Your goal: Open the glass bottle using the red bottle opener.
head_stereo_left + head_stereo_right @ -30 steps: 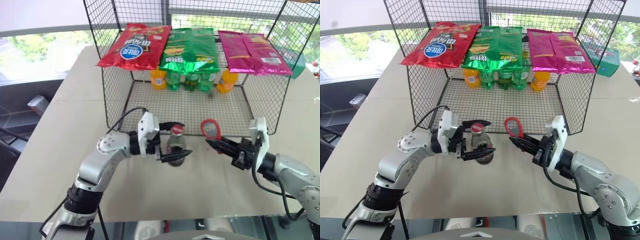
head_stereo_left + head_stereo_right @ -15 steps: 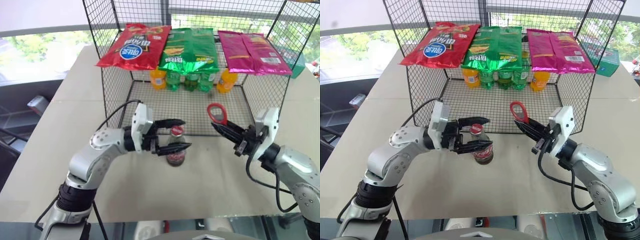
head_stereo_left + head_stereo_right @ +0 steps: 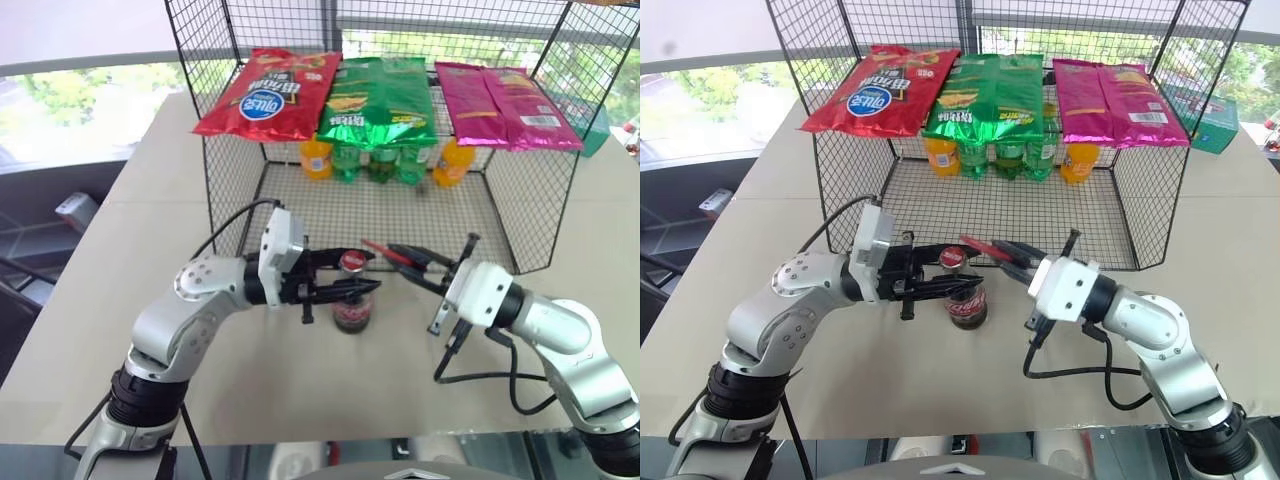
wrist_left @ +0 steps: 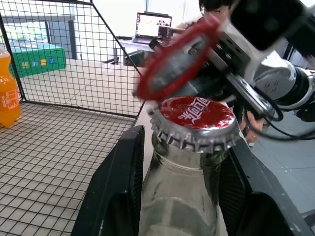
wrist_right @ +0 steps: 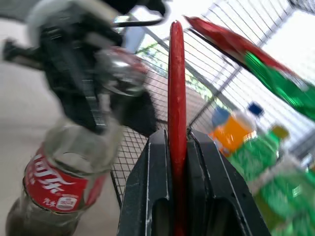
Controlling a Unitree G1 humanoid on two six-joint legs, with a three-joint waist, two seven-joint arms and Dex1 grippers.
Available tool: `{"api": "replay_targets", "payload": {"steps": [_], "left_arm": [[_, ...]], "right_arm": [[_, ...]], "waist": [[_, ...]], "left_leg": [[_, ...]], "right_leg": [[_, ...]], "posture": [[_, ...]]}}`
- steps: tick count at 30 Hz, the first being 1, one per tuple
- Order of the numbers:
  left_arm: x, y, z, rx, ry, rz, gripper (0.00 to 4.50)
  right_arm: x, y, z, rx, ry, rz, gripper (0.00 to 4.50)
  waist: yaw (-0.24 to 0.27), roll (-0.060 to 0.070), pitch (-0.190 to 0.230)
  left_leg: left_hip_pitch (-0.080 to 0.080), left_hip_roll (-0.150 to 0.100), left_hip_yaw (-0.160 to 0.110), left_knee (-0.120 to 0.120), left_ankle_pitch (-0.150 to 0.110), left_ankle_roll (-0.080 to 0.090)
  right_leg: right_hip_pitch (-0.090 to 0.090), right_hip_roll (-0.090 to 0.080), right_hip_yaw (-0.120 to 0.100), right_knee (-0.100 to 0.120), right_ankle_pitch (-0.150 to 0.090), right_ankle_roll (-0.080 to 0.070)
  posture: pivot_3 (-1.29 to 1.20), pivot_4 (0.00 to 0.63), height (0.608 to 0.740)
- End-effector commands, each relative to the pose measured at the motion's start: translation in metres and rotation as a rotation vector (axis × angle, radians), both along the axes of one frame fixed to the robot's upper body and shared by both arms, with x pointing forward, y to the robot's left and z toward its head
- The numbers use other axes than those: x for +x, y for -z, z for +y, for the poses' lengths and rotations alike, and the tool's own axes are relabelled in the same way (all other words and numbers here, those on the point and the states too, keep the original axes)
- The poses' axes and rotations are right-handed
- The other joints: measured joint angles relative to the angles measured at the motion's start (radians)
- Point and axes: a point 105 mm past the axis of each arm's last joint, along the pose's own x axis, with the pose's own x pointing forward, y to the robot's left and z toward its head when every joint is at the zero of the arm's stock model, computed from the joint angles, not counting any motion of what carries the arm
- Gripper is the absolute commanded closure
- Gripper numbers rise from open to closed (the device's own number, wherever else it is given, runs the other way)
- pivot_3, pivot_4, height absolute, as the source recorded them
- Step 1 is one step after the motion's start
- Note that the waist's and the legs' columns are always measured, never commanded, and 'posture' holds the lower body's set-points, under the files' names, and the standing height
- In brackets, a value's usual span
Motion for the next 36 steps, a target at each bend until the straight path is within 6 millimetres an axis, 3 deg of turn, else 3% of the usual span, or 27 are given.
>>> {"api": "replay_targets", "payload": {"steps": [1, 6, 12, 18, 25, 36], "left_arm": [[-0.004, 0.008, -0.001, 0.019, 0.033, 0.05, 3.08], [-0.001, 0.005, -0.002, 0.016, 0.02, 0.04, 3.09], [0.013, -0.018, -0.004, -0.024, -0.017, -0.028, 3.12], [0.022, -0.019, -0.01, -0.02, -0.008, -0.038, 3.21], [0.034, -0.029, -0.011, -0.05, -0.036, -0.07, 3.23], [0.032, -0.043, -0.013, -0.079, -0.025, -0.071, 3.31]], "right_arm": [[-0.008, -0.003, 0.009, -0.057, -0.064, -0.134, 4.5], [-0.005, 0.008, 0.011, -0.067, -0.064, -0.166, 4.5], [0.022, -0.014, -0.006, 0.062, 0.109, -0.188, 4.5], [0.037, -0.023, -0.017, 0.099, 0.219, -0.199, 4.5], [0.04, -0.023, -0.02, 0.099, 0.249, -0.191, 4.5], [0.041, -0.025, -0.022, 0.097, 0.262, -0.18, 4.5]], "waist": [[0.0, 0.0, 0.0], [0.0, 0.0, 0.0], [0.0, 0.0, 0.0], [0.001, 0.0, 0.0], [0.0, 0.0, 0.001], [0.0, 0.0, 0.001]], "left_leg": [[0.0, 0.0, 0.0, 0.0, 0.0, 0.0], [0.001, 0.0, 0.0, 0.0, 0.0, 0.0], [0.001, 0.0, 0.0, 0.0, 0.0, 0.0], [0.001, 0.0, 0.0, 0.001, 0.001, -0.001], [0.001, -0.001, 0.0, 0.001, 0.001, -0.001], [0.0, -0.001, 0.0, 0.002, 0.001, -0.001]], "right_leg": [[0.0, 0.0, 0.0, 0.0, 0.0, 0.0], [0.001, 0.0, 0.0, 0.0, 0.0, 0.0], [0.001, 0.0, 0.0, 0.001, 0.0, 0.0], [0.001, 0.0, 0.0, 0.002, 0.0, 0.0], [0.001, 0.0, 0.0, 0.003, 0.0, 0.0], [0.0, 0.0, 0.0, 0.004, 0.001, 0.0]], "posture": [[0.0, 0.15, 0.74], [0.0, 0.15, 0.74], [0.0, 0.15, 0.74], [0.0, 0.15, 0.74], [0.0, 0.15, 0.74], [0.0, 0.15, 0.74]]}}
